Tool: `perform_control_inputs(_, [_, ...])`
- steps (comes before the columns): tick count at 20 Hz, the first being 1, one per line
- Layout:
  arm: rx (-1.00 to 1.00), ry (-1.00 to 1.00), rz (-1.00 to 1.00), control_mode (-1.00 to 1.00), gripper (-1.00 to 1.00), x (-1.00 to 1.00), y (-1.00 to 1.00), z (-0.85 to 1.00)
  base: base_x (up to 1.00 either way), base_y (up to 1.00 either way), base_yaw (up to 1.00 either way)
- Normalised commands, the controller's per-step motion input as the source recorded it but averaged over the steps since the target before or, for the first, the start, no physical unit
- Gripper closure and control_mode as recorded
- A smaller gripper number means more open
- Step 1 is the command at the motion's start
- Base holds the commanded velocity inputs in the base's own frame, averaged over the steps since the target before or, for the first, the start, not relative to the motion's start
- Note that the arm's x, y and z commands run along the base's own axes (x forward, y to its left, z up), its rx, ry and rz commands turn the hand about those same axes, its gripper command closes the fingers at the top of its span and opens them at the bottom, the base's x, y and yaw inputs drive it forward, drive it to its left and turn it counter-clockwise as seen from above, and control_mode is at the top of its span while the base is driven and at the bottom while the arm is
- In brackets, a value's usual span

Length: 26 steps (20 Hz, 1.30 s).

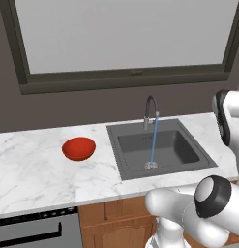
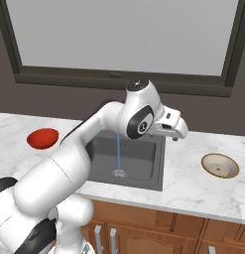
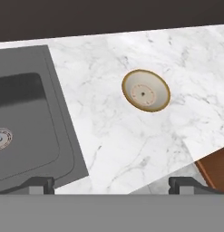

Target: Rinse each bowl for a few seconds and place them down in the sink or on the counter.

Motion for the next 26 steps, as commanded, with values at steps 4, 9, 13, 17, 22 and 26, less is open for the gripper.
perform_control_inputs(4, [-0.05, 0.02, 0.05, -1.00, -1.00, 0.00, -0.08, -0.08, 0.00, 0.00, 0.00])
perform_control_inputs(9, [-0.04, 0.03, 0.05, -1.00, -1.00, 0.00, -0.08, -0.08, 0.00, 0.00, 0.00])
perform_control_inputs(13, [-0.04, 0.03, 0.06, -1.00, -1.00, 0.00, -0.07, -0.09, 0.00, 0.00, 0.00])
perform_control_inputs(17, [-0.05, 0.01, 0.06, -1.00, -1.00, 0.00, -0.06, -0.09, 0.00, 0.00, 0.00])
perform_control_inputs(22, [-0.05, 0.00, 0.06, -1.00, -1.00, 0.00, -0.05, -0.10, 0.00, 0.00, 0.00])
perform_control_inputs(26, [-0.04, 0.00, 0.06, -1.00, -1.00, 0.00, -0.08, -0.08, 0.00, 0.00, 0.00])
